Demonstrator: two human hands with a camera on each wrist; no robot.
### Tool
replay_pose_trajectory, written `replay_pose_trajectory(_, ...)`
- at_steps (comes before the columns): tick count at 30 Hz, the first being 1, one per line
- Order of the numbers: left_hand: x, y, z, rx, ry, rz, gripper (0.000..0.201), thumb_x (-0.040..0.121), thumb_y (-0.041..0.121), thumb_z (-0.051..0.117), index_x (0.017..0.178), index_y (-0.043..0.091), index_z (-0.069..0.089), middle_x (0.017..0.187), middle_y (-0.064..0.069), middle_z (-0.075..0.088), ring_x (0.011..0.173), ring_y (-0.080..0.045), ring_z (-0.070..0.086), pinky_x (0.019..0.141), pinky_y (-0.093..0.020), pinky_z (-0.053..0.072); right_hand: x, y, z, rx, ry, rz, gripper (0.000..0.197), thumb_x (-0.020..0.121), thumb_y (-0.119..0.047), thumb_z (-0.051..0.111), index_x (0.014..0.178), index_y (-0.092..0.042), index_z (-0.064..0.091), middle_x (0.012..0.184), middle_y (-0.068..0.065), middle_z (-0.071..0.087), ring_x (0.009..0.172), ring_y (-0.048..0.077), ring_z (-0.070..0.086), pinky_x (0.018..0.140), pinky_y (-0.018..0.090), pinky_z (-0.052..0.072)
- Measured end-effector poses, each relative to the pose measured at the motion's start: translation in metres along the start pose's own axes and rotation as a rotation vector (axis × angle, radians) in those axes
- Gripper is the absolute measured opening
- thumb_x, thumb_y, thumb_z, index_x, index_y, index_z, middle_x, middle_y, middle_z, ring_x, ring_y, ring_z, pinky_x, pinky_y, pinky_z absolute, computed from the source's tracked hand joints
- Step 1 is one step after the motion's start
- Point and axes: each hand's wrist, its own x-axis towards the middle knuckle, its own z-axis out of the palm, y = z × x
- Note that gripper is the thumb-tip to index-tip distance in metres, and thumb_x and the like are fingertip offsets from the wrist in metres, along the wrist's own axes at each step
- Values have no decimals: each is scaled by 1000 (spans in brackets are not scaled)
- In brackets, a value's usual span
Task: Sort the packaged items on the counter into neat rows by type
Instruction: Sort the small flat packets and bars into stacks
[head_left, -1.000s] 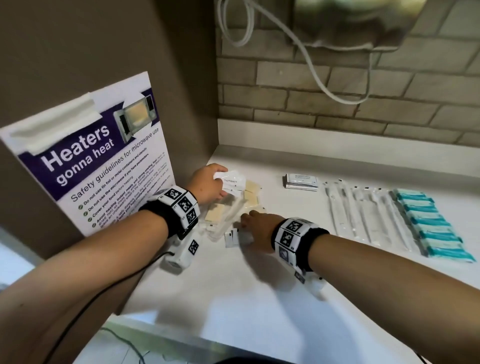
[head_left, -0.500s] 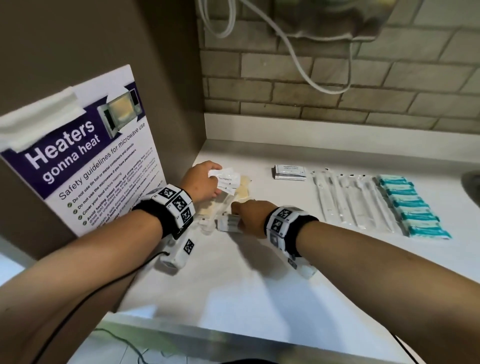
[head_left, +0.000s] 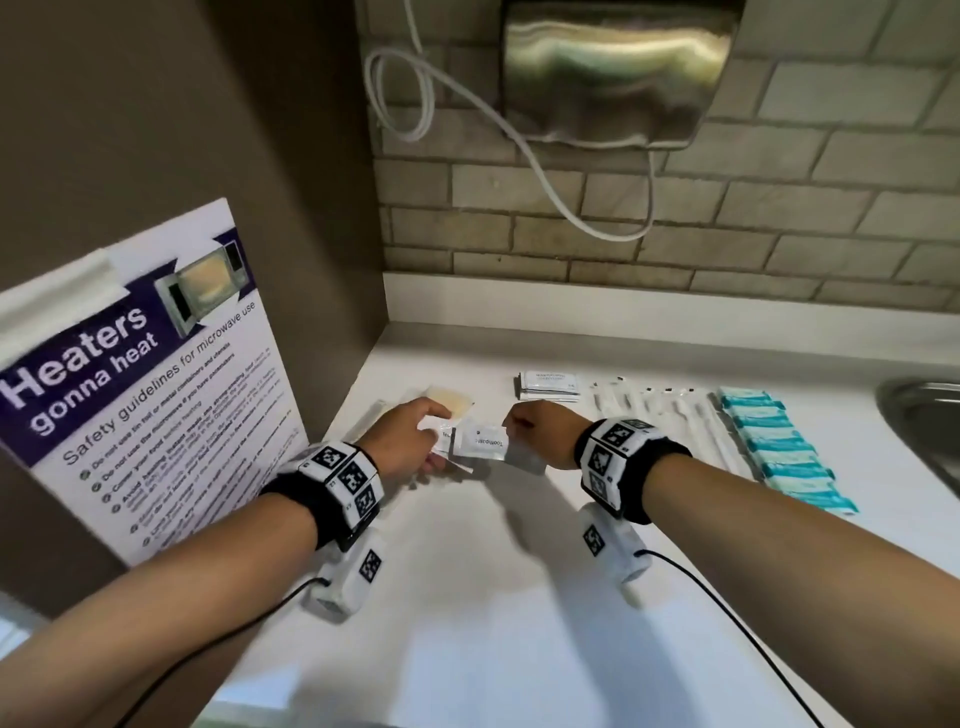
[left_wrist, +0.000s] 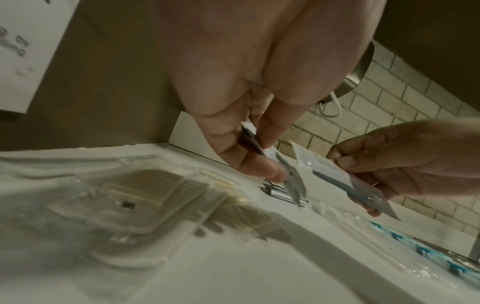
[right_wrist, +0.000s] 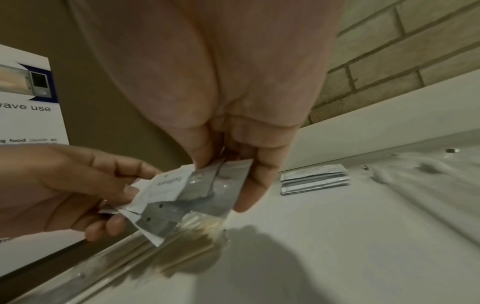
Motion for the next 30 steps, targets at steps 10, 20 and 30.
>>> replay_pose_trajectory(10,1,21,31,-57,-72,53,40,95,2,38,116,28,60,86,-23,69,63,-30,59,60,-38,46,-6,28,-26,-99,46,-10,19,98,-16,40,96,-12,58,101,9,62,86,18,49,71,23,36)
replay_pose_trajectory(20,2,38,54,32,-259,45,34,92,-1,42,113,17,61,65,-10,67,54,-23,64,52,-33,55,-2,32,-52,28,-32,-71,13,81,-19,74,87,-18,63,74,-6,63,68,13,60,64,19,48)
replay_pose_trajectory(30,20,38,49,-111,-264,86,34,89,6,67,121,14,58,88,-19,72,63,-24,69,63,-37,59,25,32,-61,65,60,-165,29,69,-25,85,85,-19,62,87,-4,62,78,13,56,62,17,42)
